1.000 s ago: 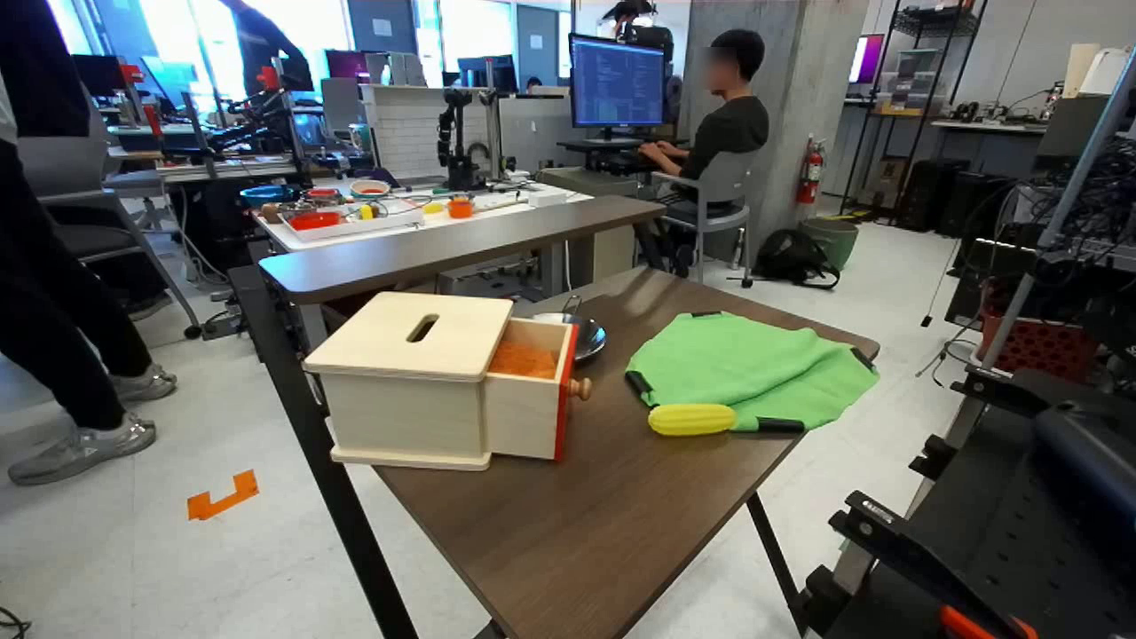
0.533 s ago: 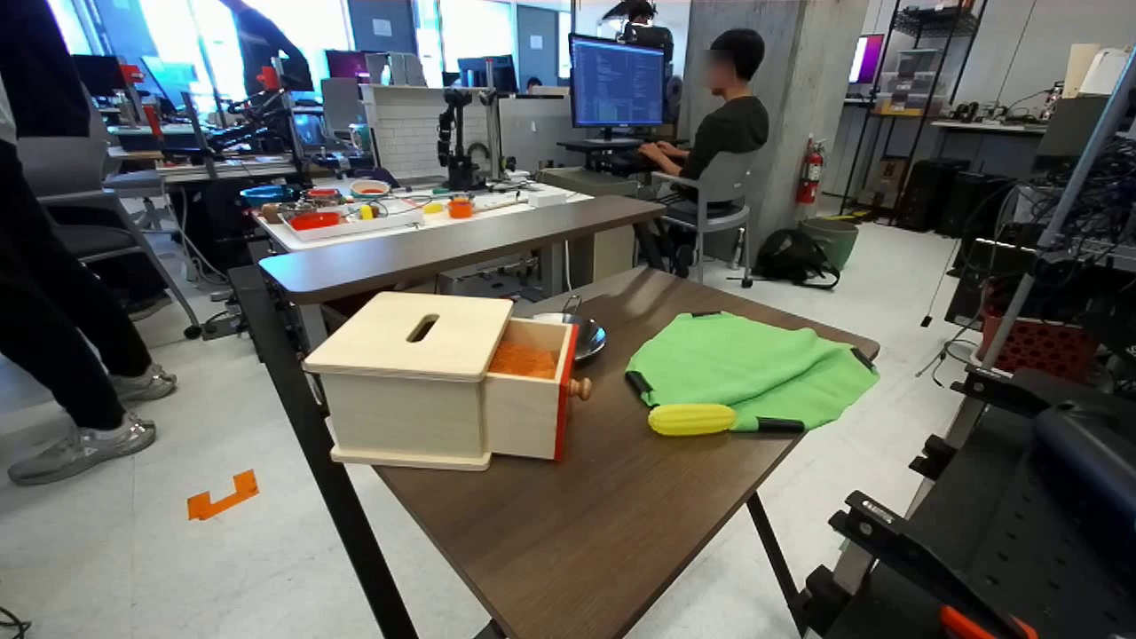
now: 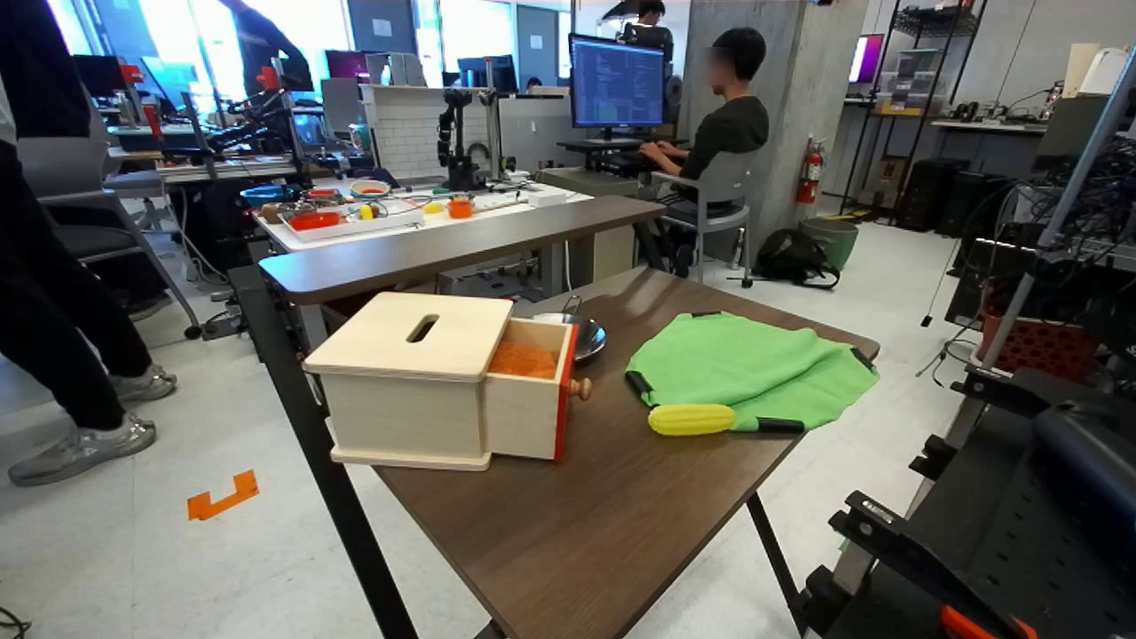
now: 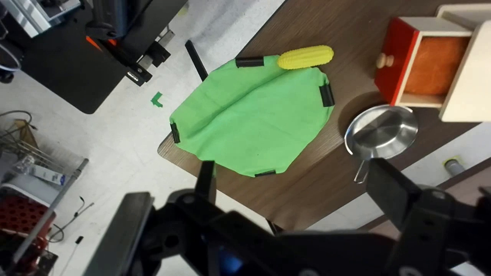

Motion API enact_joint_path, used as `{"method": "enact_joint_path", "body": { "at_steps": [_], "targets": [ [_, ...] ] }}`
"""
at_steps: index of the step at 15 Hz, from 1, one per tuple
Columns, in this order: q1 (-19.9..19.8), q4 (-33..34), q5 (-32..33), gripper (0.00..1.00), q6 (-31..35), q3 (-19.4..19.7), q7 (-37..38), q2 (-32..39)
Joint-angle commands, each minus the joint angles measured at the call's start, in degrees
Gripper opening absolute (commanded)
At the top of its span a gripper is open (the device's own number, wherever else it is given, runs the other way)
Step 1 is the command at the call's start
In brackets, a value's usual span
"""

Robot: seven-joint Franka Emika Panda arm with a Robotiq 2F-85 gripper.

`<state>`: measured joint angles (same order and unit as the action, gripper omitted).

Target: Fold the cloth on the table and put the cob on the pan

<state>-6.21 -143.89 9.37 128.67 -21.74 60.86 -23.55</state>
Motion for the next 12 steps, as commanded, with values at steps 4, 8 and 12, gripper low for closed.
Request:
{"method": "enact_joint_path", "body": {
  "at_steps": [4, 8, 12],
  "targets": [
    [-3.0, 9.2, 5.6, 1.00, 9.0, 8.5, 19.4, 19.4],
    [-1.3, 14.1, 7.4, 1.00, 14.6, 14.6, 30.0, 28.3],
    [1.9, 19.1, 9.2, 1.00, 20.4, 22.1, 41.4, 36.9]
  ]
}}
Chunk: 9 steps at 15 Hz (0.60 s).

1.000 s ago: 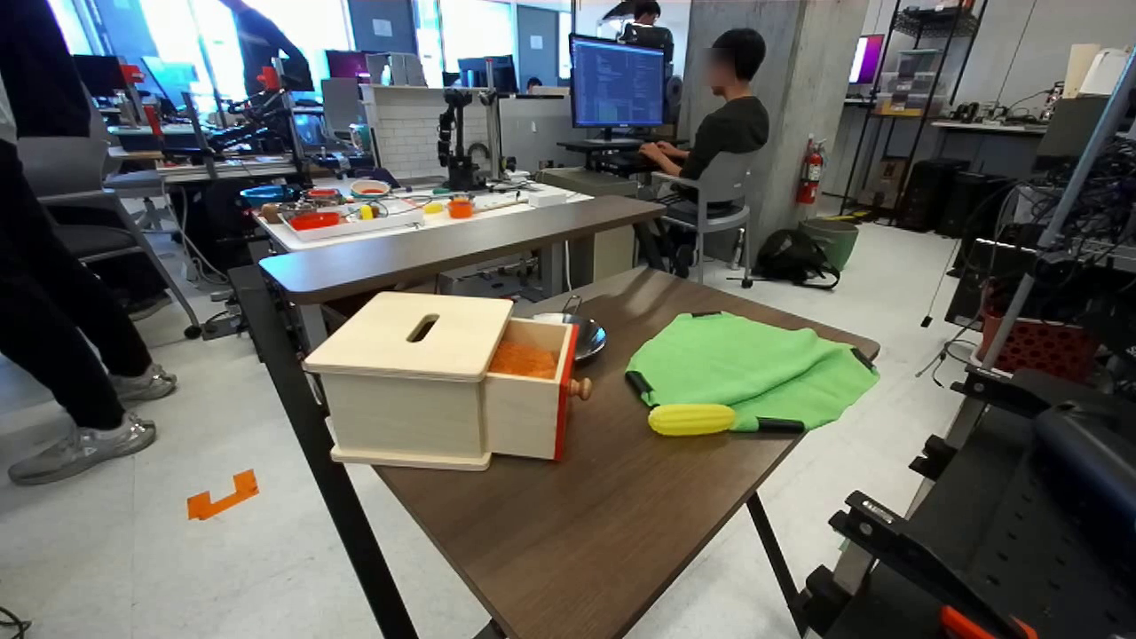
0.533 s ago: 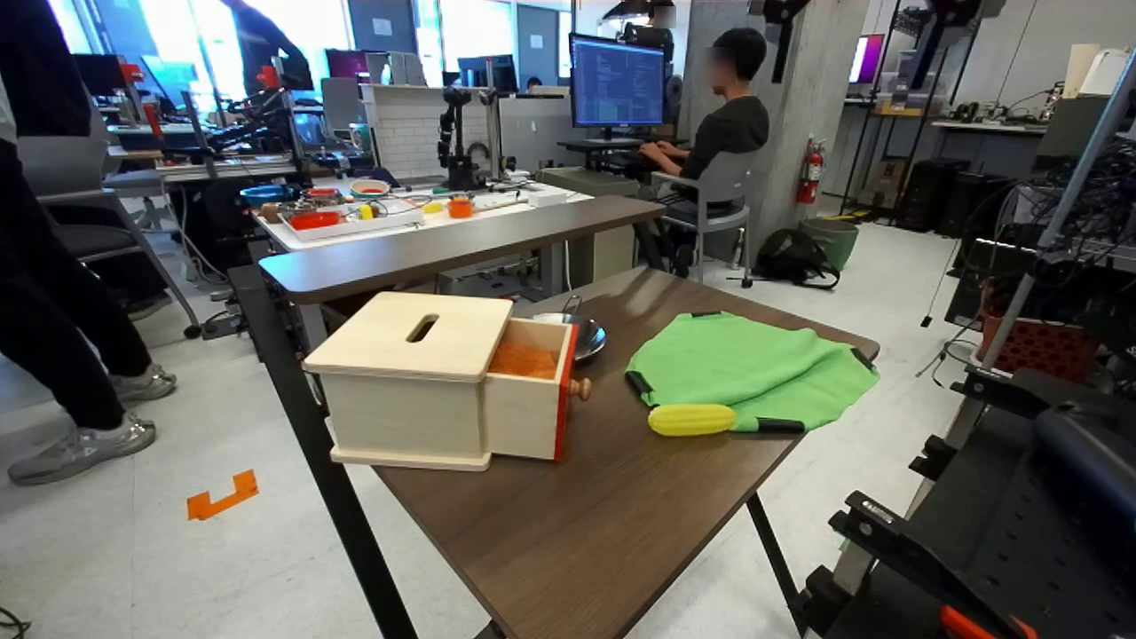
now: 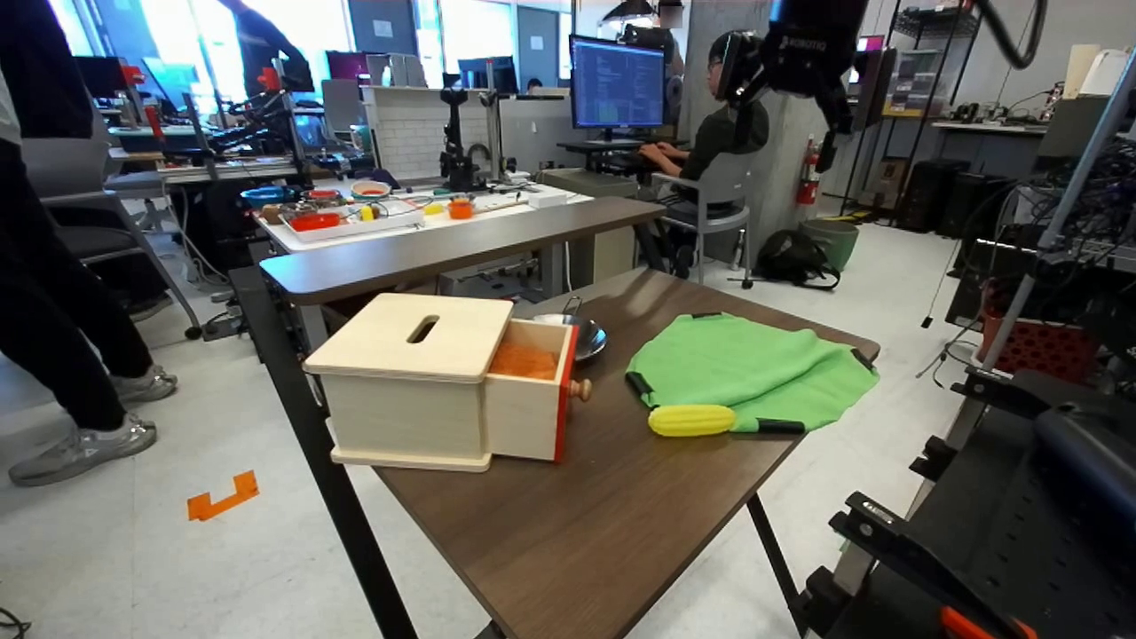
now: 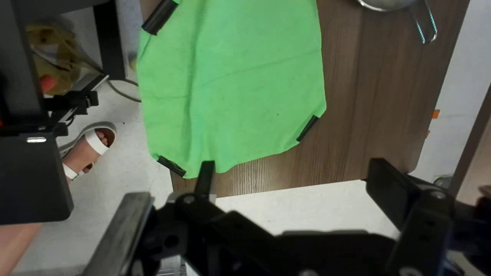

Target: Fold the cloth on the table and put the cob on the pan

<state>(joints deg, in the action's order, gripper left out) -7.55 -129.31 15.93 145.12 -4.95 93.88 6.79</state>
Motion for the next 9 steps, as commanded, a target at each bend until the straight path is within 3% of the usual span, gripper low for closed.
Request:
{"method": "enact_joint_path", "body": {
  "at_steps": [1, 5, 9],
  "targets": [
    [4.4, 5.8, 3.6, 1.00, 4.9, 7.3, 11.7, 8.1],
    [9.0, 11.8, 2.4, 1.00, 9.4, 14.8, 22.5, 16.9],
    [10.1, 19.8, -3.2, 1.00, 8.0, 17.0, 26.0, 26.0]
  ]
}}
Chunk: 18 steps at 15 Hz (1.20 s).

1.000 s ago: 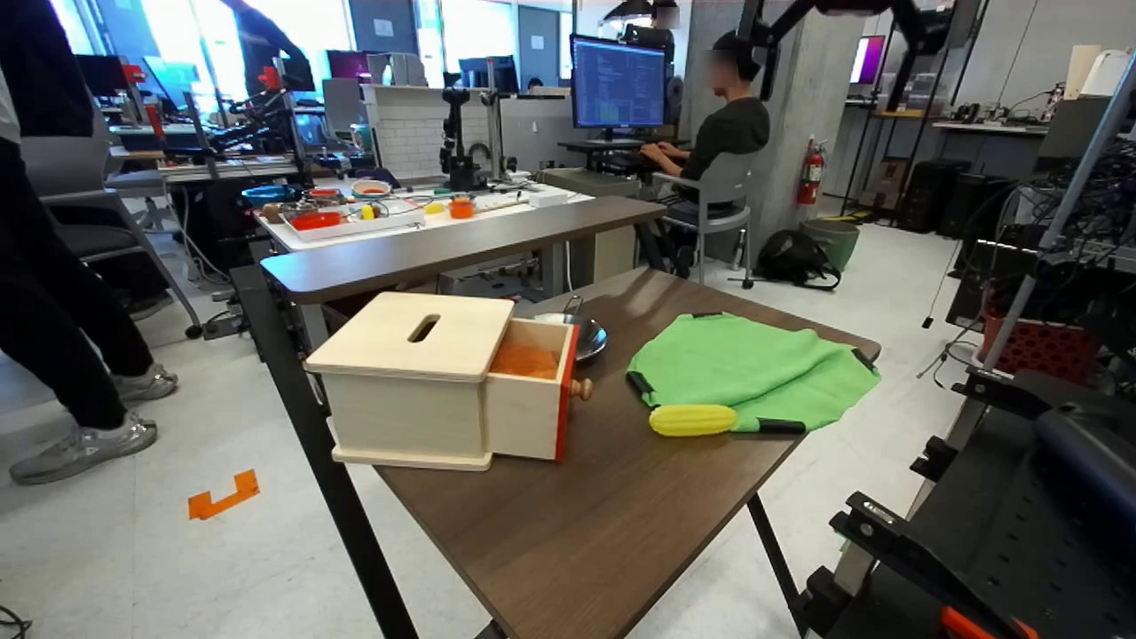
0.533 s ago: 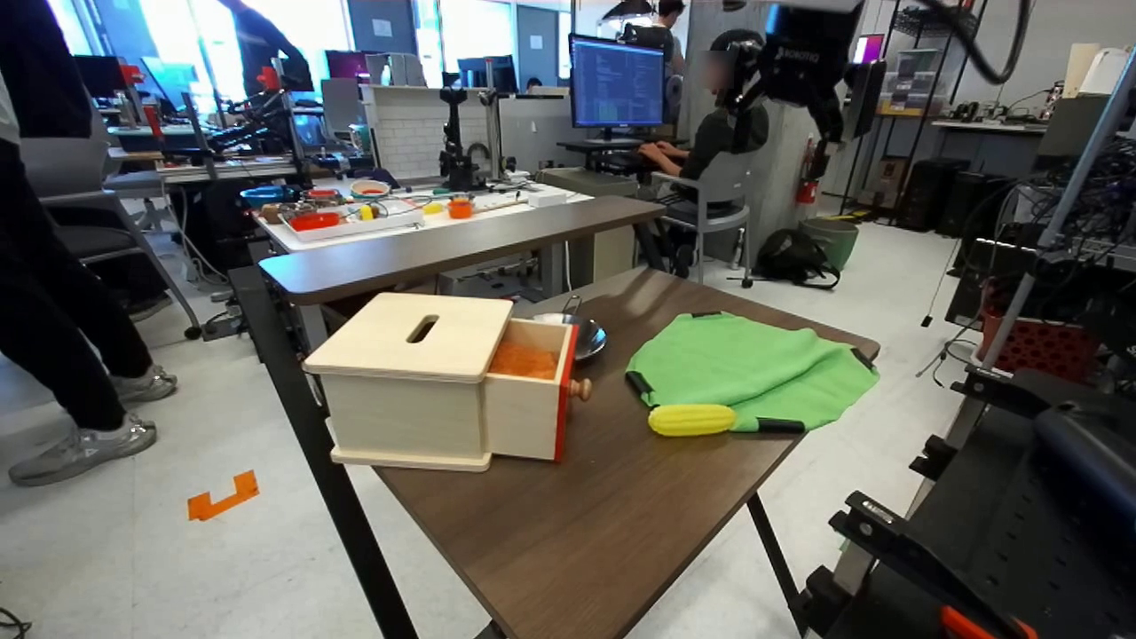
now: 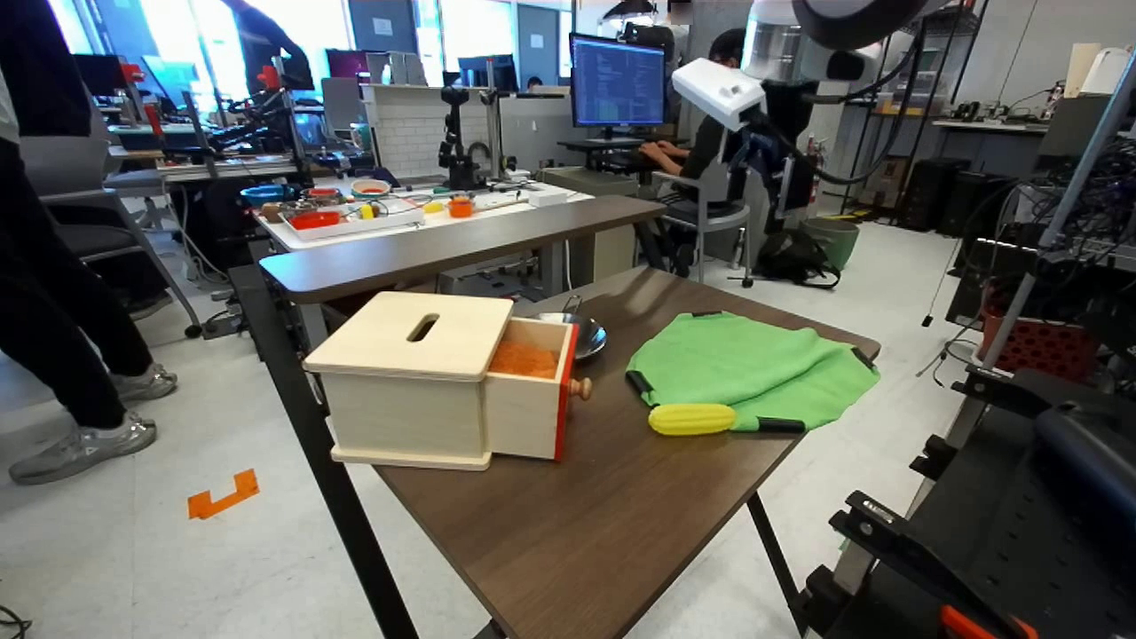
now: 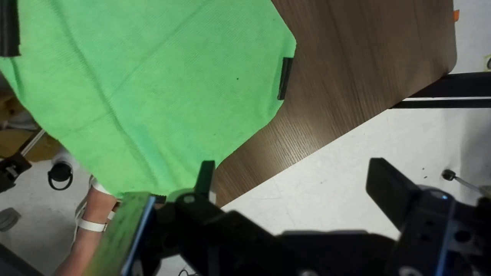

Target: Fold the cloth on the table and put the cob on the pan

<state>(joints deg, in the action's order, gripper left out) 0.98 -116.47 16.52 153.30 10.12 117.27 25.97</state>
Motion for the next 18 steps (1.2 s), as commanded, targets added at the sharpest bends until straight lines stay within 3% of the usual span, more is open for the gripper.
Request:
{"method": "enact_joint_path", "body": {
  "at_steps": [1, 8, 18],
  "targets": [
    [1.5, 8.8, -5.4, 1.00, -0.4, 2.0, 2.9, 9.0],
    [-1.0, 19.9, -15.4, 1.00, -4.0, -0.2, -1.6, 20.9],
    [-5.0, 29.7, -24.2, 1.00, -8.4, -3.5, -12.1, 28.6]
  ]
}}
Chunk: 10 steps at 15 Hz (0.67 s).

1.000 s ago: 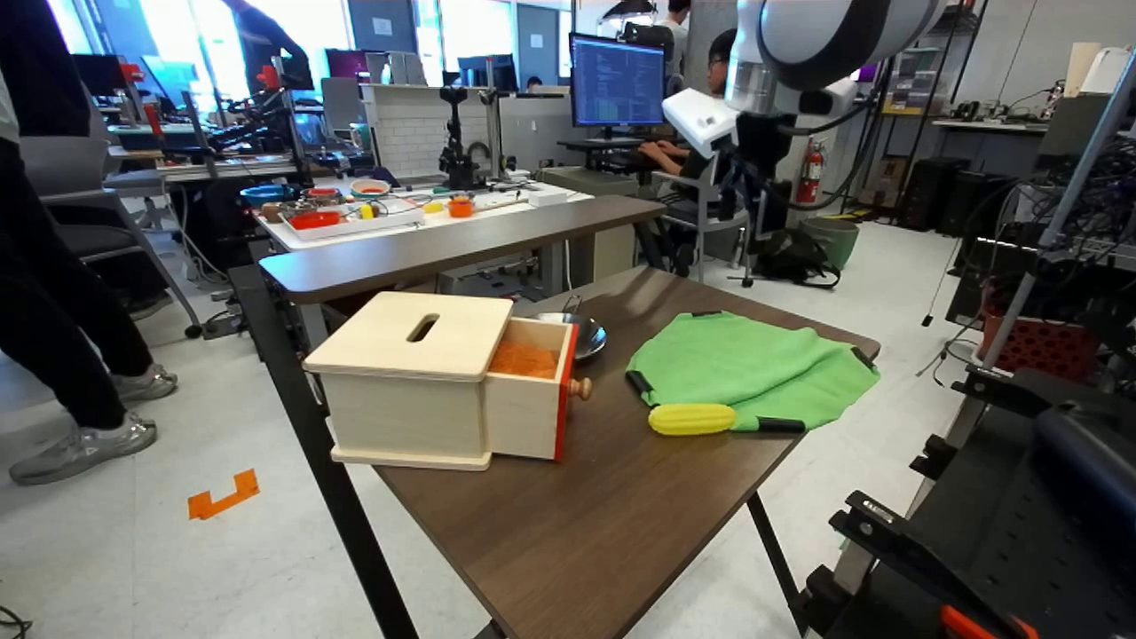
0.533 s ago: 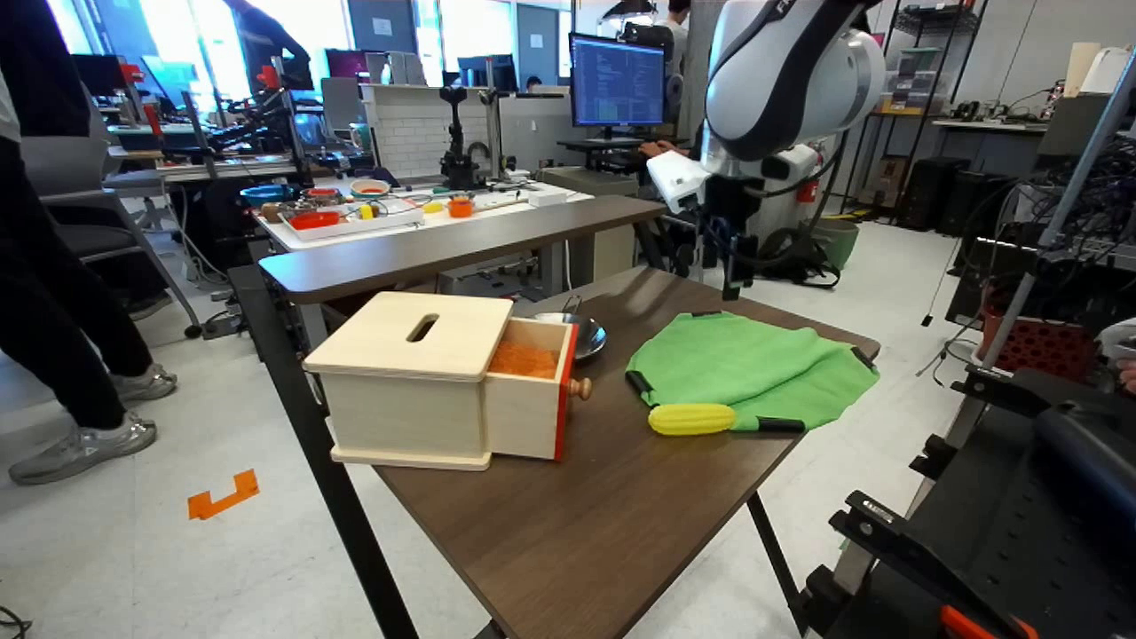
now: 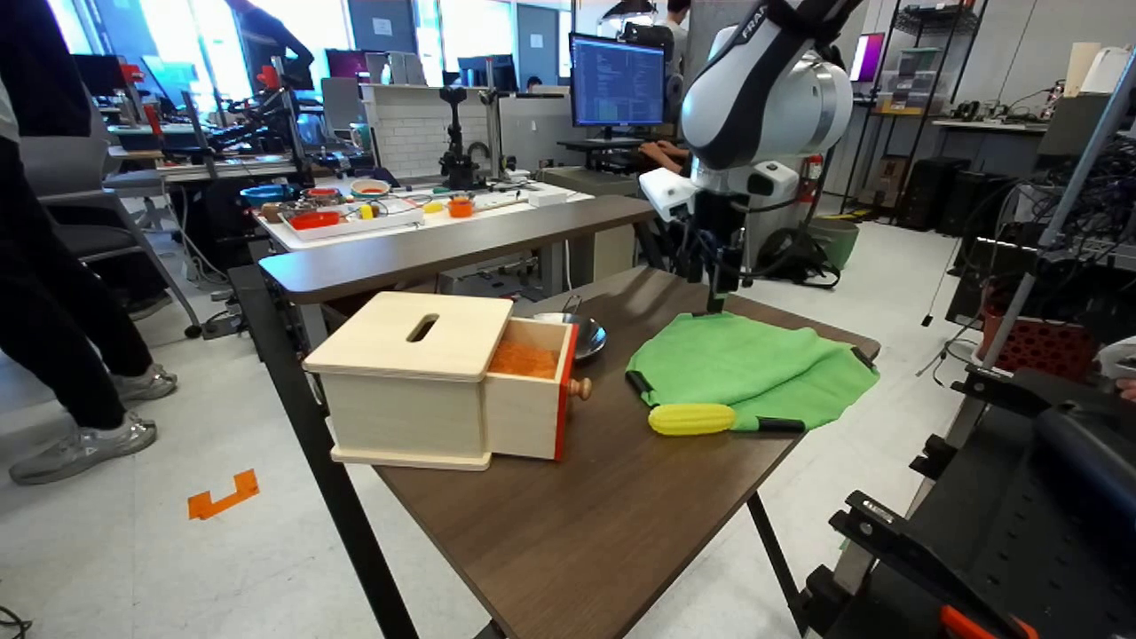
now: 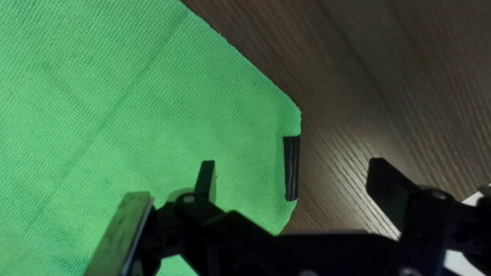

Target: Fold the cloth on the table and put the cob on the pan

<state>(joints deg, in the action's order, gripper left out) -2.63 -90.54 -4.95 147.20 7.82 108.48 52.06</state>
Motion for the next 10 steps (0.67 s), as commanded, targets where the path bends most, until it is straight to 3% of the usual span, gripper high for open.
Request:
{"method": "enact_joint_path", "body": {
  "at_steps": [1, 5, 6, 7, 10],
  "targets": [
    [-1.7, 4.3, -3.2, 1.00, -2.6, -1.4, -4.1, 2.9],
    [-1.6, 6.3, -3.8, 1.00, -4.5, -0.9, -5.2, 4.9],
    [-2.0, 6.7, -4.3, 0.75, -4.5, -1.3, -5.7, 5.3],
    [-2.0, 7.0, -4.4, 0.74, -4.5, -1.3, -6.1, 5.6],
    [-2.5, 7.9, -4.8, 0.51, -5.0, -1.6, -7.5, 6.4]
  ]
}}
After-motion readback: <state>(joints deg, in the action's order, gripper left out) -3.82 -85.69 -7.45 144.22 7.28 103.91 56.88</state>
